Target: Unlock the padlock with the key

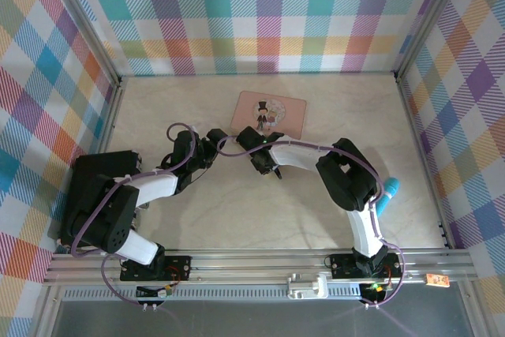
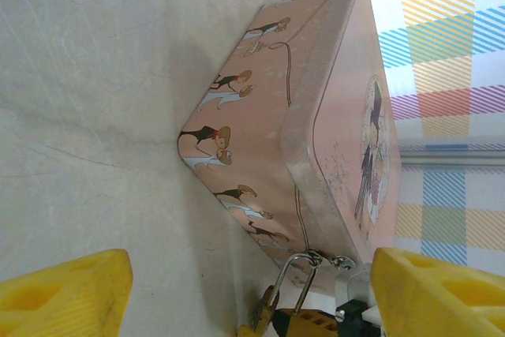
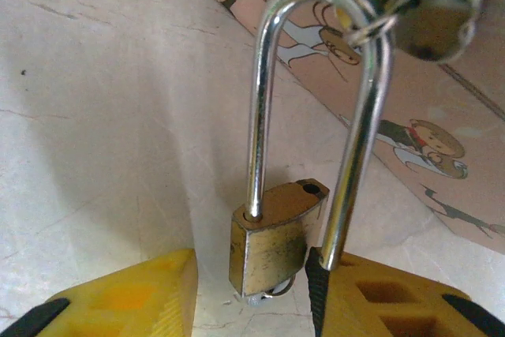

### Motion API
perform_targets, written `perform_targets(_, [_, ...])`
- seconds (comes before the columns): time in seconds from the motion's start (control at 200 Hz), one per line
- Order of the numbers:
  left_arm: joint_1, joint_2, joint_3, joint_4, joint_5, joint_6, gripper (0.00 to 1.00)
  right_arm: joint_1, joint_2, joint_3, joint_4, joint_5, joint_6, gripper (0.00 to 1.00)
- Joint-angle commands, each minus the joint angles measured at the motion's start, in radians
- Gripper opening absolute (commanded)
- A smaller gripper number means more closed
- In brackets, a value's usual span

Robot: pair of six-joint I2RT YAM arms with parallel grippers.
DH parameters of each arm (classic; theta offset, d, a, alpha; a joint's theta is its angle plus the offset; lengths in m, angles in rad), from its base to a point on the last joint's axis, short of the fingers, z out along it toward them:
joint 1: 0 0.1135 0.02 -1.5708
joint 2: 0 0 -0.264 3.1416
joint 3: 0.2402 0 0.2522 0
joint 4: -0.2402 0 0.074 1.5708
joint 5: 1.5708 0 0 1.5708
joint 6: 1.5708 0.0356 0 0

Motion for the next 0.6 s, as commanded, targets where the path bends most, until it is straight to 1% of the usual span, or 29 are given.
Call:
perform_targets(0.0, [0.006, -0.043, -0.023, -0.010, 0.023, 0.027, 0.79, 0.006, 0.014, 0.004, -0.002, 0.021, -0.006, 0.40])
perform_targets(0.19, [0.006, -0.090, -0.068, 0.002, 0.044, 0.055, 0.78, 0.006, 0.027, -0.008, 0.034, 0.043, -0.033, 0.36])
perform_targets(0.285, [0.006, -0.108, -0.081, 0.004, 0.052, 0.077, 0.78, 0.007, 0.034, -0.006, 0.046, 0.037, -0.058, 0.27])
perform_targets(0.36, [0.006, -0.112, -0.080, 0.009, 0.066, 0.095, 0.78, 0.006, 0.024, -0.010, 0.056, 0.024, -0.082, 0.18])
perform_targets(0.455, [0.006, -0.099, -0.080, 0.044, 0.093, 0.108, 0.77, 0.002, -0.017, -0.030, 0.082, -0.035, -0.123, 0.08])
perform_targets(0.565, [0.006, -0.059, -0.090, 0.148, 0.137, 0.101, 0.75, -0.024, -0.075, -0.059, 0.113, -0.159, -0.176, 0.00])
perform_targets(0.595, [0.004, -0.046, -0.094, 0.182, 0.151, 0.097, 0.74, -0.033, -0.088, -0.070, 0.124, -0.199, -0.199, 0.00])
